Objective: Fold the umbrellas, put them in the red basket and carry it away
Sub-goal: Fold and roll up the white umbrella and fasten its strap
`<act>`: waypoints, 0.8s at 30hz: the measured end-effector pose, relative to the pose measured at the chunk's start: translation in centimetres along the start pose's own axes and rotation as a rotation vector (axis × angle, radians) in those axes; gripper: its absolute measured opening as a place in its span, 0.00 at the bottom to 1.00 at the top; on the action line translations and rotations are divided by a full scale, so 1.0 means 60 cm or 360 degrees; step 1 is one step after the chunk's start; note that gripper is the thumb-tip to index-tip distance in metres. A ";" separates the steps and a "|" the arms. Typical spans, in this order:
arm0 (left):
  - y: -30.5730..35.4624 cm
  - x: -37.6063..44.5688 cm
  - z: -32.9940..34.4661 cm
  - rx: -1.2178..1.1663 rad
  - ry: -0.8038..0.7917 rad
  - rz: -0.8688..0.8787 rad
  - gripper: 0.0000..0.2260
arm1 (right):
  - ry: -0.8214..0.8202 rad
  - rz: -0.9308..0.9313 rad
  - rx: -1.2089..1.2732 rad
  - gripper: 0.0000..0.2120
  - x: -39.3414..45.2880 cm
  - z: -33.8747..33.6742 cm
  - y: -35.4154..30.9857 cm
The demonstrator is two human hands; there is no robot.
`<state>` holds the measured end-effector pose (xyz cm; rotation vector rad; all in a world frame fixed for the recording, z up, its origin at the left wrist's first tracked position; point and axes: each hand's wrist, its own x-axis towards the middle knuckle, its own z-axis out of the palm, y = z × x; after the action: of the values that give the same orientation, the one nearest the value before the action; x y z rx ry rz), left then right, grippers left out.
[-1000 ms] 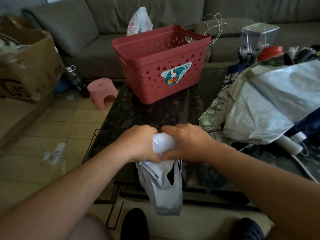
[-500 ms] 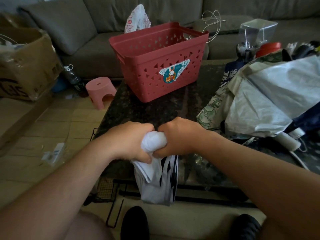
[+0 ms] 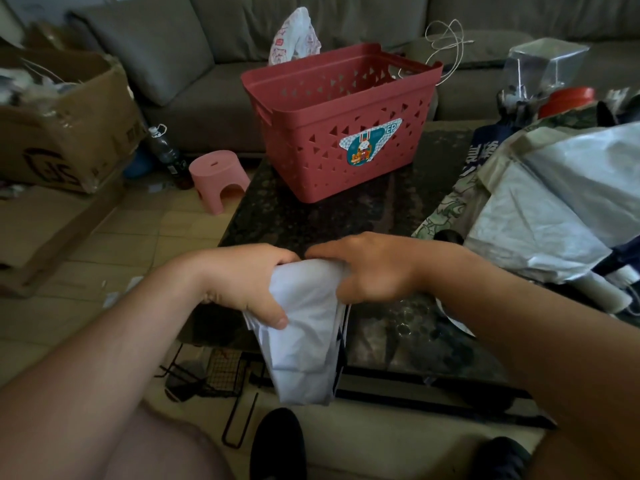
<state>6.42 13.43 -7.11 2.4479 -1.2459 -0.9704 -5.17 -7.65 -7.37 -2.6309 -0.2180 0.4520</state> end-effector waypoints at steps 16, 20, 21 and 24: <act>-0.004 -0.016 -0.005 -0.0287 0.0036 0.0008 0.30 | 0.0536 0.0072 -0.0554 0.21 0.007 0.045 -0.017; 0.001 -0.002 0.007 0.0001 0.0299 0.0131 0.26 | 0.0330 0.0293 -0.0380 0.17 0.004 0.030 -0.002; 0.003 0.001 0.009 0.0097 0.0340 0.0142 0.26 | 0.0269 0.0318 -0.0297 0.17 0.005 0.025 0.001; 0.008 0.010 0.021 0.0371 0.0390 0.0204 0.27 | 0.0101 0.0348 0.0024 0.15 0.006 0.016 0.009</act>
<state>5.57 12.76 -8.11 2.5230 -1.4751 -0.4986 -5.12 -7.65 -8.54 -2.6605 0.0942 0.4387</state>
